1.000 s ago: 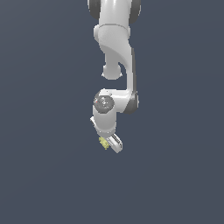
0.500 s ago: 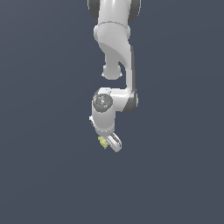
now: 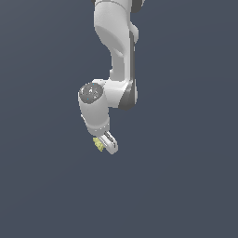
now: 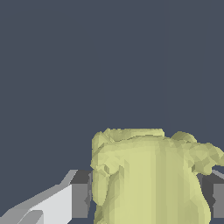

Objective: Pick up the object and move it to a goal position.

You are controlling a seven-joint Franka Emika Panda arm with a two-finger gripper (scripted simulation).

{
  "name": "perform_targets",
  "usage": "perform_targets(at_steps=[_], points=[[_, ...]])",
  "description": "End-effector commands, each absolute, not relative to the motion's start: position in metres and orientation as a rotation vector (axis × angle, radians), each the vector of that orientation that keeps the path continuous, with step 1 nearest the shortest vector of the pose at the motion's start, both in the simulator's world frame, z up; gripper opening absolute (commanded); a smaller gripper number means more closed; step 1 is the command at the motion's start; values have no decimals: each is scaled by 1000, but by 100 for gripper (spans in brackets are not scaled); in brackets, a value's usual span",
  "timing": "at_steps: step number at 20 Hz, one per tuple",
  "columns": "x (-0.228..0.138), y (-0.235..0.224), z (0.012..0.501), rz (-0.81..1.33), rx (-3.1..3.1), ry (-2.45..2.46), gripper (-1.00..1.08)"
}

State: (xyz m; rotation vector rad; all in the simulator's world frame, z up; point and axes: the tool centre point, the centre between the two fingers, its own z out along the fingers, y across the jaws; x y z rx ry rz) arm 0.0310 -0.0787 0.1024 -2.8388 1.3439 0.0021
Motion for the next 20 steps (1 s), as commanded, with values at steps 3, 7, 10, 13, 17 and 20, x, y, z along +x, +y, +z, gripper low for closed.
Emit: perform_targets(at_steps=[3, 7, 10, 13, 17, 20], points=[[24, -114, 145, 0, -2838, 1345, -100], [19, -144, 180, 0, -2838, 1345, -100], [17, -162, 201, 1, -2838, 1346, -100], [16, -174, 216, 1, -2838, 1346, -100], [16, -184, 227, 0, -2839, 1346, -100], [16, -186, 229, 0, -2839, 1346, -100]])
